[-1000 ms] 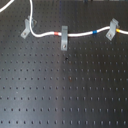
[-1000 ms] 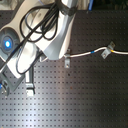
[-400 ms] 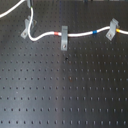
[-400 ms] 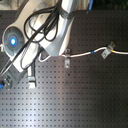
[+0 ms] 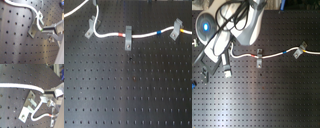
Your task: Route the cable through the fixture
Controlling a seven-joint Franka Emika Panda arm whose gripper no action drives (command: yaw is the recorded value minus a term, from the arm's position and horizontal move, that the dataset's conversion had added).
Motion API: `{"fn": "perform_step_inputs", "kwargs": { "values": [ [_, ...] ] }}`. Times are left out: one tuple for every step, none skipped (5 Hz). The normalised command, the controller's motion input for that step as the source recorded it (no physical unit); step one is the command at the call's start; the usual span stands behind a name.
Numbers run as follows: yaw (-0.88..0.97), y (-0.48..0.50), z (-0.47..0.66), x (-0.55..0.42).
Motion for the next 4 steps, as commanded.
{"fn": "perform_step_inputs", "kwargs": {
  "values": [
    [-0.01, -0.132, 0.04, -0.127],
    [0.27, 0.168, 0.07, -0.033],
    [0.32, 0.294, 0.11, 0.027],
    [0.3, 0.315, 0.08, -0.024]
  ]
}}
